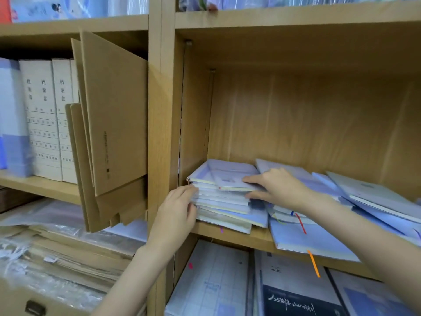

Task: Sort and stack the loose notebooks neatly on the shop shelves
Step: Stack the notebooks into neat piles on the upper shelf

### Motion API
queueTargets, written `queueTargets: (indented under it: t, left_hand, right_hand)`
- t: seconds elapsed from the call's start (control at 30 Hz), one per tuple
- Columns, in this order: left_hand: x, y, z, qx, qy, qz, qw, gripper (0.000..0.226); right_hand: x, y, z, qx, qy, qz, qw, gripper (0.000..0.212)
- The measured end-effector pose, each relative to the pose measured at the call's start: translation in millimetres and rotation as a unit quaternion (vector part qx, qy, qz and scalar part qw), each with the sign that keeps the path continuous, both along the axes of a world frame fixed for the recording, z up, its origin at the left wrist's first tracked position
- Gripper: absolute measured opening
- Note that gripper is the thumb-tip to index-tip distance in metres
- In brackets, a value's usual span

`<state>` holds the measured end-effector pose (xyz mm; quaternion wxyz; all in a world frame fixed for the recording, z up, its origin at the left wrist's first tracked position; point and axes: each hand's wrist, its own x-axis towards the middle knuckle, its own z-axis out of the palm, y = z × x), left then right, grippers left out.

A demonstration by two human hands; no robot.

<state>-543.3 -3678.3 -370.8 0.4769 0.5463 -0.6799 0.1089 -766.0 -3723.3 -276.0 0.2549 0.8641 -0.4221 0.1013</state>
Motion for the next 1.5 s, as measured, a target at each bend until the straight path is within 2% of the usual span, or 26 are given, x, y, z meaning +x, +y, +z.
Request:
queueTargets:
  t: [0.1, 0.27, 0.37, 0.47, 0.53, 0.6, 0.63, 0.7, 0.77, 0.8, 0.87, 0.93, 1.0, 1.07, 1.13, 1.2, 1.27, 1.37, 1.43, 1.5]
  left_hand:
    - [-1, 1, 10, 0.028, 0.091, -0.013, 0.995, 0.047]
    - [-17, -11, 40, 0.181, 0.187, -0.047, 0.964, 0.064]
    - [-30, -24, 59, 0.218, 0.240, -0.034, 0.945, 0.063]
    - [-40, -26, 63, 0.218, 0.226, -0.005, 0.949, 0.058]
    - [-43, -24, 62, 0.178, 0.206, -0.008, 0.962, 0.054]
    - [-44, -23, 64, 0.127, 0.197, -0.042, 0.971, 0.049]
    - [-43, -23, 66, 0.102, 0.194, -0.056, 0.974, 0.048]
    - [-42, -29, 72, 0.050, 0.197, -0.064, 0.977, 0.047]
    - [-42, -37, 76, 0.008, 0.177, -0.053, 0.983, 0.047]
    - [-43, -43, 77, -0.007, 0.149, -0.043, 0.988, 0.046]
    - [-48, -55, 75, -0.040, 0.055, -0.019, 0.998, 0.043]
    - [-52, -65, 76, -0.058, -0.041, 0.010, 0.997, 0.035]
    - [-55, -67, 80, -0.077, -0.079, 0.031, 0.993, 0.024]
    - [-59, -62, 80, -0.119, -0.084, 0.013, 0.989, 0.021]
    - [-61, -49, 69, -0.132, -0.076, -0.039, 0.987, 0.023]
    - [-56, -36, 55, -0.095, -0.044, -0.100, 0.989, 0.025]
    - [-46, -31, 41, -0.051, -0.009, -0.124, 0.991, 0.027]
    - [-39, -24, 35, -0.036, 0.058, -0.109, 0.992, 0.027]
    - [-38, -14, 43, -0.040, 0.110, -0.089, 0.989, 0.016]
    - [-39, -5, 52, -0.061, 0.118, -0.082, 0.988, 0.009]
  right_hand:
    - [-7, 1, -4, -0.052, -0.024, -0.027, 0.998, 0.036]
    - [-22, 9, 1, -0.087, -0.211, -0.074, 0.971, 0.032]
    - [-15, 9, 1, -0.092, -0.176, -0.121, 0.973, 0.033]
    - [-5, 11, 1, -0.091, -0.123, -0.135, 0.979, 0.028]
    - [0, 8, 1, -0.104, -0.099, -0.127, 0.981, 0.019]
    - [3, 0, 7, -0.098, -0.115, -0.116, 0.982, 0.015]
    - [5, -5, 13, -0.092, -0.155, -0.106, 0.978, 0.015]
    - [3, -16, 28, -0.075, -0.293, -0.070, 0.951, 0.015]
    - [-2, -21, 43, -0.070, -0.440, -0.011, 0.895, 0.023]
    - [-5, -22, 49, -0.087, -0.493, 0.029, 0.865, 0.027]
    - [-14, -16, 64, -0.152, -0.541, 0.103, 0.821, 0.020]
    - [-26, -3, 78, -0.212, -0.515, 0.131, 0.820, 0.018]
    - [-44, 10, 81, -0.243, -0.425, 0.084, 0.868, 0.024]
    - [-67, 21, 67, -0.232, -0.318, 0.020, 0.919, 0.025]
    - [-88, 28, 39, -0.138, -0.182, -0.040, 0.973, 0.029]
    - [-104, 29, 7, 0.007, -0.064, -0.068, 0.996, 0.047]
    - [-115, 25, -8, 0.090, -0.081, -0.042, 0.992, 0.064]
    - [-127, 25, -7, 0.083, -0.135, -0.037, 0.987, 0.072]
    - [-135, 26, -6, 0.066, -0.145, -0.046, 0.986, 0.067]
    - [-140, 28, -7, 0.054, -0.169, -0.048, 0.983, 0.052]
